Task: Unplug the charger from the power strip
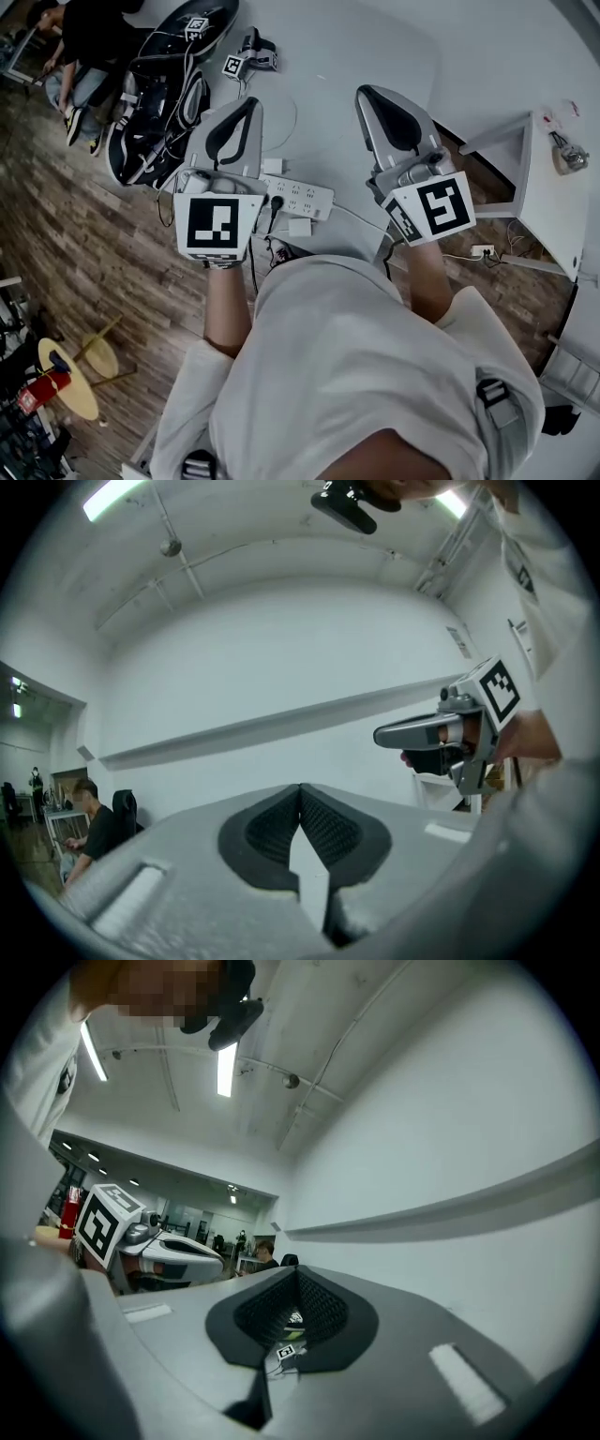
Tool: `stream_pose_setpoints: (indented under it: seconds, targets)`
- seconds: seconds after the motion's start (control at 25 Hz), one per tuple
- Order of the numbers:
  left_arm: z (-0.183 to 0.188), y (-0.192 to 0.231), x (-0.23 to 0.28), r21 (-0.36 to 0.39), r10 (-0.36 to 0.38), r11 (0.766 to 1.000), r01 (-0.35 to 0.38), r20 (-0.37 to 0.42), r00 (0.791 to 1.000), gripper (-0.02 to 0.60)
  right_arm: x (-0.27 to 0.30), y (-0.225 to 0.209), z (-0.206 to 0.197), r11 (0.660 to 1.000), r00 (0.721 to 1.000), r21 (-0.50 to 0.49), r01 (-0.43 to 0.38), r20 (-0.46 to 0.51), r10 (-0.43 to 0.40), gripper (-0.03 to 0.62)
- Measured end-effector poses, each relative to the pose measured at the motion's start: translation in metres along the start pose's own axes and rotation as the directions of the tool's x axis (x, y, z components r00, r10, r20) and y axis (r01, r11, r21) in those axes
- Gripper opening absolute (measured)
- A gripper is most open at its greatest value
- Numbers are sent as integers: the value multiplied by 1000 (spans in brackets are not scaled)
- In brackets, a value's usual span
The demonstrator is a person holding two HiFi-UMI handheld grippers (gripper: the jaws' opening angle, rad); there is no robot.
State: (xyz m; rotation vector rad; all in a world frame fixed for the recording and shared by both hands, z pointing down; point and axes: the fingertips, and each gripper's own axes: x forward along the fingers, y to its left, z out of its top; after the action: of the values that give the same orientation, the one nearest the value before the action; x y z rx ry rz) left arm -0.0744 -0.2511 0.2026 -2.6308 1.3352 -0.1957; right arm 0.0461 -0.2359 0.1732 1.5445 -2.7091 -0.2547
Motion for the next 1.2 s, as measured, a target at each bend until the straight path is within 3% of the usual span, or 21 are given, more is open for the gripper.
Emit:
stream_pose_setpoints:
  seconds: [0.24, 1.2]
  targets:
    - [28, 13, -4, -7, 58, 998, -58, 63, 996, 5, 2, 2, 27, 999, 1000, -46, -19, 21, 20, 2]
    - [7, -8, -15, 8, 35, 999, -35, -5, 999, 5, -10, 13, 8, 999, 999, -42, -32, -36, 30, 2]
